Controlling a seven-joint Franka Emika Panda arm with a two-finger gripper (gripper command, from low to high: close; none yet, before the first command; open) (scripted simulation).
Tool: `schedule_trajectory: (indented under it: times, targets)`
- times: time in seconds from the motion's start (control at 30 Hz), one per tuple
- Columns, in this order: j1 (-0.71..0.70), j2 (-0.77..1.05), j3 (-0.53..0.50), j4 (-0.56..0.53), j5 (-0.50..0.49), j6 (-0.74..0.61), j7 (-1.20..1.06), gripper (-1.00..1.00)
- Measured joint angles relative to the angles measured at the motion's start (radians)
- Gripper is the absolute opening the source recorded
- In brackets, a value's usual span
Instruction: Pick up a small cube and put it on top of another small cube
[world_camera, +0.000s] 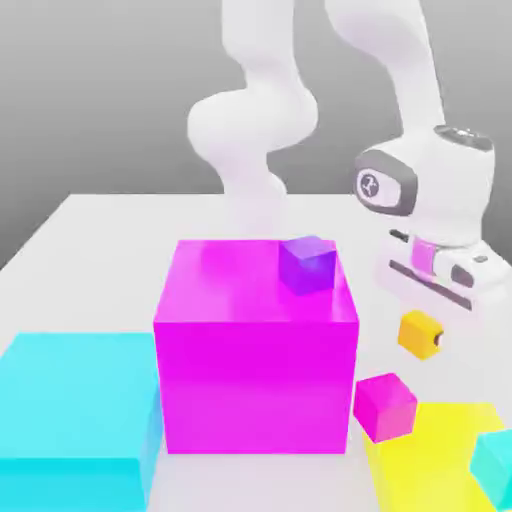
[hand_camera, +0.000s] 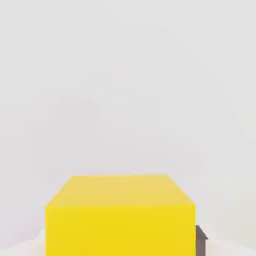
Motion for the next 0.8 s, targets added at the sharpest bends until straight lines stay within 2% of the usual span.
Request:
schedule_trajectory:
  times: [0.53,0.63,0.67,0.8]
  targets:
    - [-0.083,0.168,-0.111,0.580,0.046,-0.414,0.380,-1.00]
    - [-0.093,0.249,-0.114,0.600,0.067,-0.354,0.393,-1.00]
    - [-0.095,0.278,-0.111,0.597,0.074,-0.322,0.390,1.00]
    - [-0.095,0.278,-0.111,0.597,0.074,-0.322,0.390,1.00]
